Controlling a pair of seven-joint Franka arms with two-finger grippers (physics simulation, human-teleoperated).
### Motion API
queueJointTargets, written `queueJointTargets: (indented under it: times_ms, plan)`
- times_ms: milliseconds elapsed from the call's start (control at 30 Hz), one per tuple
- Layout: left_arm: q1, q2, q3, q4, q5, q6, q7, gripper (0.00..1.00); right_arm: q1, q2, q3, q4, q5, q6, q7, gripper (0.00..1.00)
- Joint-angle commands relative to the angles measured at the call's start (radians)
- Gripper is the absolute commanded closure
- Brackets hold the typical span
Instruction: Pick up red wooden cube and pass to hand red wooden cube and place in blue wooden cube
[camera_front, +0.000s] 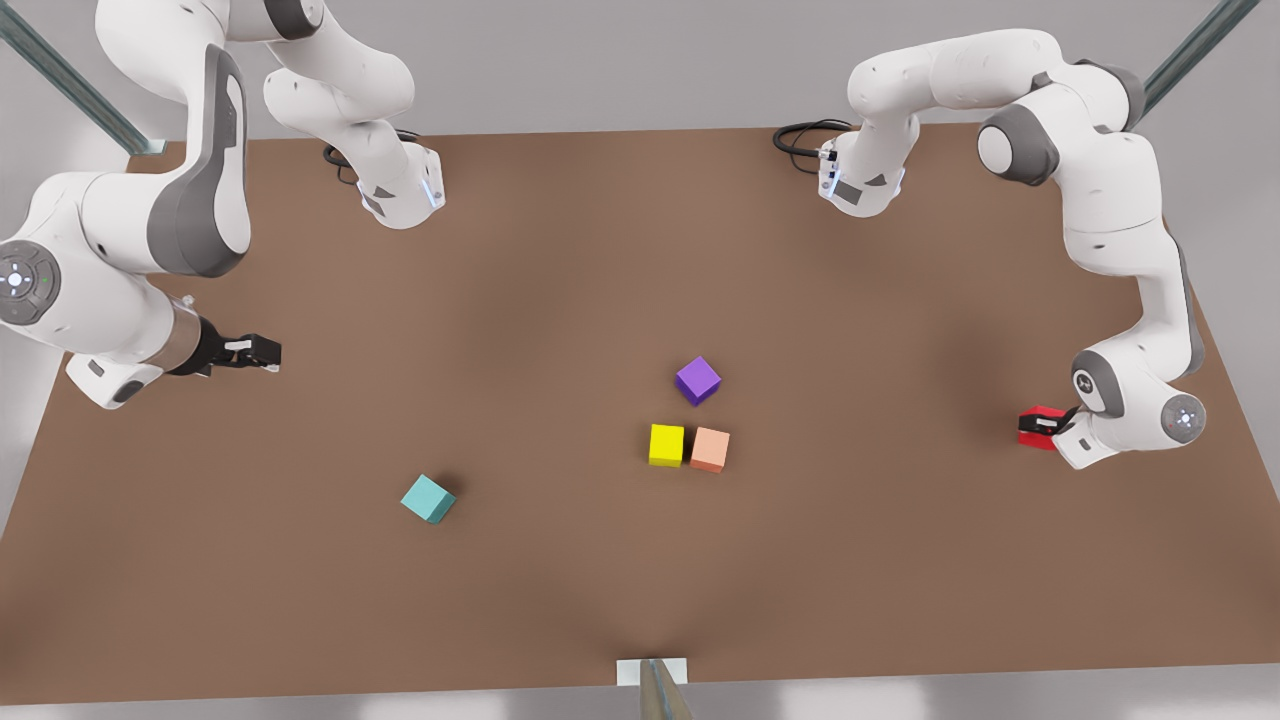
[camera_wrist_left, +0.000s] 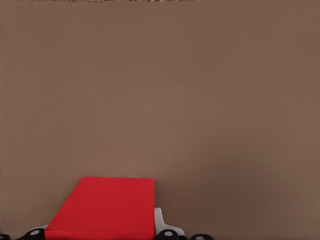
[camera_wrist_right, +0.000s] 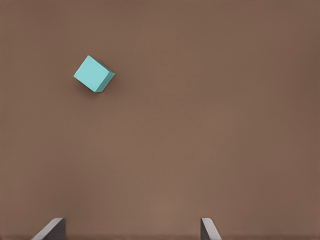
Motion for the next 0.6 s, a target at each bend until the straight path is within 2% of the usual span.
queueJointTargets:
  times_ms: [0, 100, 133, 167, 200, 233, 267, 300, 333, 400, 433, 467, 567]
  plan:
    - [-0.003, -0.001, 0.0, 0.007, -0.007, -0.011, 0.018, 0.37, -0.001, -0.001, -0.001, -0.001, 0.001, 0.002, -0.001, 0.0]
    - [0.0, -0.007, -0.035, 0.117, -0.231, -0.4, -0.09, 0.36, 0.0, 0.017, 0.001, 0.004, 0.01, 0.014, -0.003, 0.0]
    - [0.003, -0.007, -0.052, 0.155, -0.327, -0.526, -0.151, 0.36, 0.007, 0.069, 0.005, 0.024, 0.065, 0.039, -0.104, 0.0]
    - [0.0, -0.007, -0.123, 0.182, -0.426, -0.588, -0.278, 0.36, -0.006, 0.154, -0.002, 0.065, 0.206, 0.049, -0.401, 0.0]
    - [-0.005, -0.007, -0.242, 0.212, -0.429, -0.609, -0.427, 0.36, -0.035, 0.259, -0.004, 0.125, 0.367, 0.049, -0.636, 0.0]
    - [-0.003, 0.002, -0.343, 0.229, -0.462, -0.612, -0.406, 0.36, -0.035, 0.334, -0.001, 0.145, 0.489, 0.049, -0.707, 0.0]
    - [-0.014, 0.067, -0.501, 0.249, -0.605, -0.551, -0.412, 0.36, -0.029, 0.437, 0.004, 0.192, 0.681, 0.049, -0.823, 0.0]
    - [-0.02, 0.1, -0.609, 0.261, -0.633, -0.453, -0.41, 0.36, -0.029, 0.523, 0.005, 0.272, 0.804, 0.042, -0.894, 0.0]
    - [-0.06, 0.111, -0.681, 0.271, -0.657, -0.327, -0.478, 0.36, -0.029, 0.579, 0.056, 0.288, 0.913, 0.042, -1.055, 0.0]
    - [-0.14, 0.142, -0.7, 0.275, -0.846, -0.214, -0.522, 0.36, -0.018, 0.674, 0.119, 0.292, 0.967, 0.089, -1.394, 0.0]
    - [-0.178, 0.185, -0.72, 0.329, -0.912, -0.157, -0.522, 0.36, -0.02, 0.724, 0.159, 0.315, 0.975, 0.154, -1.618, 0.0]
    - [-0.217, 0.226, -0.736, 0.381, -0.926, -0.129, -0.522, 0.36, -0.02, 0.747, 0.163, 0.347, 1.005, 0.189, -1.744, 0.0]
    - [-0.237, 0.255, -0.746, 0.412, -0.993, -0.105, -0.522, 0.36, -0.02, 0.772, 0.183, 0.366, 1.151, 0.324, -2.105, 0.0]
